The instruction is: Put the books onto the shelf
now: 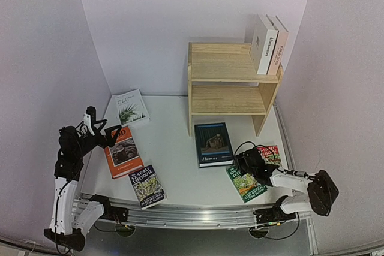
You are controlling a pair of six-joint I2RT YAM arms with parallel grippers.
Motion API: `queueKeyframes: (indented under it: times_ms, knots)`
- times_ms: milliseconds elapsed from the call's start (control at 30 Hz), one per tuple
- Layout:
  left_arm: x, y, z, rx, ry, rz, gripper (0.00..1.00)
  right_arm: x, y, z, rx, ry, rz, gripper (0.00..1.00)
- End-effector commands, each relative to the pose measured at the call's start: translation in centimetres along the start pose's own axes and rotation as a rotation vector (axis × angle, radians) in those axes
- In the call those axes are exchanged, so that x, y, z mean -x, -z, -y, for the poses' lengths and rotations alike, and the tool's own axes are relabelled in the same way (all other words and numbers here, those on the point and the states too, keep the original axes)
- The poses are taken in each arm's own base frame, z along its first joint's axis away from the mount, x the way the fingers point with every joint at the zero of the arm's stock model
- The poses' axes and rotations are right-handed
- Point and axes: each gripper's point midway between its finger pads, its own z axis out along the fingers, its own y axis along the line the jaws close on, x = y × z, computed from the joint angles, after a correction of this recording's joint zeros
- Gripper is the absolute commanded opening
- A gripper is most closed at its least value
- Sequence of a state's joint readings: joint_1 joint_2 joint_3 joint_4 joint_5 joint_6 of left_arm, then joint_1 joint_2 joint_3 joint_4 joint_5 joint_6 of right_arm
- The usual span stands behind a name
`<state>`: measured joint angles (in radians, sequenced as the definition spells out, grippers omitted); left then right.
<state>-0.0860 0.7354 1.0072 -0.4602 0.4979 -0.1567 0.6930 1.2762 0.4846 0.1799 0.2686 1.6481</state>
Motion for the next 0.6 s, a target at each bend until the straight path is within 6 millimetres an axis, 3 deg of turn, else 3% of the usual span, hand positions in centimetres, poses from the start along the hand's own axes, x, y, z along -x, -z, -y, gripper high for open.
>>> queueKeyframes:
  times_ms: [0,67,167,233,367,500,567]
  knots:
    - [0.3,0.1,0.6,-0.035,-0.011,0.02,1.0,-2.1,2.5,3.1,-0.207,0.088,-0.118,0.0]
    - [-0.2,-0.1,0.6,-0.041,-0.004,0.009,1.0,-3.2,3.7,3.2,-0.258,0.116,-0.168,0.0]
    - [-1.0,-0.3,0.6,-0.055,0.01,-0.007,1.0,-6.4,5.2,4.1,-0.309,0.128,-0.311,0.0]
    - [-1.4,-0.5,0.5,-0.056,0.019,-0.014,1.0,-8.9,6.5,5.5,-0.364,0.137,-0.401,0.0]
    - [-2.0,-0.7,0.3,-0.059,0.026,-0.026,1.0,-11.2,9.1,8.4,-0.482,0.194,-0.498,0.0]
    - [-2.4,-1.0,0.3,-0.07,0.042,-0.039,1.0,-12.6,9.6,9.9,-0.54,0.24,-0.548,0.0]
    - [-2.6,-1.1,0.4,-0.079,0.047,-0.046,1.0,-13.6,9.5,9.4,-0.535,0.303,-0.602,0.0]
